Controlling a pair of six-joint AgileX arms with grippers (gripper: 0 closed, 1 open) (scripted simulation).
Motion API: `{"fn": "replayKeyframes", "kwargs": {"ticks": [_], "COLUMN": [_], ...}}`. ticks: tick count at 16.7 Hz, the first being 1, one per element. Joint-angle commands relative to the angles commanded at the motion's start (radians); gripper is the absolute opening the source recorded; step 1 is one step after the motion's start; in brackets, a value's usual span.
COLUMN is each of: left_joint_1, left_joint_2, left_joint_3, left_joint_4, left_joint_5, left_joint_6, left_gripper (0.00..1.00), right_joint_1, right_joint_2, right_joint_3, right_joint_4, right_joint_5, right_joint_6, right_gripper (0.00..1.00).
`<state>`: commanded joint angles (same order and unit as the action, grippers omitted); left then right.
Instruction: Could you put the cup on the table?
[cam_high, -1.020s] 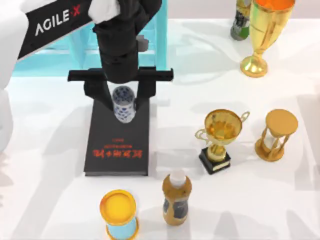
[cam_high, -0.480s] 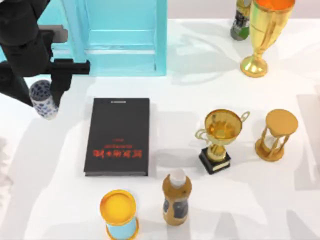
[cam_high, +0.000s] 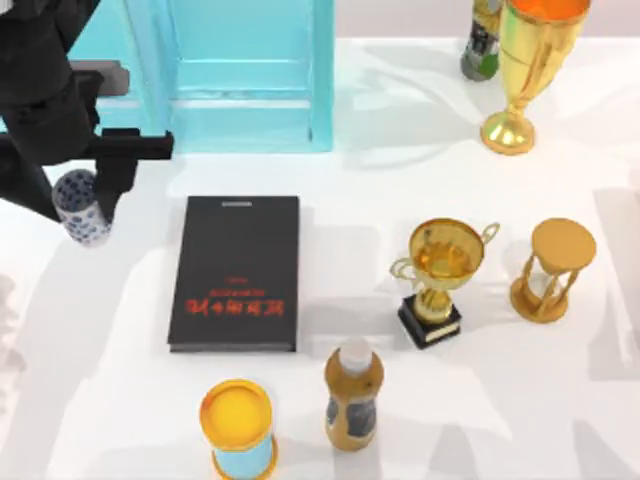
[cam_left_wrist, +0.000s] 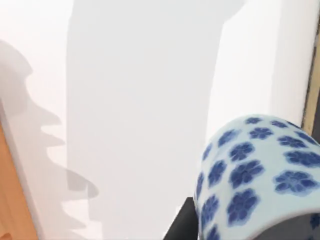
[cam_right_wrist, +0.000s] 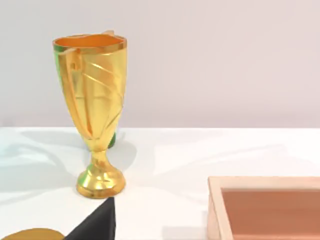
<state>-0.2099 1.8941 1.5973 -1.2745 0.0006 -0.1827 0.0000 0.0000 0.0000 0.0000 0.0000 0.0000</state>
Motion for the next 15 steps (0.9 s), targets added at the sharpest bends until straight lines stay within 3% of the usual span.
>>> {"fn": "replayKeyframes", "kwargs": {"ticks": [5,10,15], "left_joint_1": [0.004,0.004,0.004], "left_joint_2": [0.020,0.031,0.031], "left_joint_3": [-0.144,-0.172,-0.172], "left_joint_4": [0.178,0.206,0.206], "left_joint_5": [0.002,0.004,0.004], "left_joint_6": [0.002,0.003,0.003], "left_gripper": [0.00,0.00,0.38], "right_joint_1": [0.000,0.000,0.000], "right_joint_2": [0.000,0.000,0.000], "right_joint_3": [0.000,0.000,0.000], "right_joint_4": [0.000,0.000,0.000], "right_joint_5": [0.000,0.000,0.000], "right_joint_6": [0.000,0.000,0.000], "right_gripper": [1.00,1.00,1.00]}}
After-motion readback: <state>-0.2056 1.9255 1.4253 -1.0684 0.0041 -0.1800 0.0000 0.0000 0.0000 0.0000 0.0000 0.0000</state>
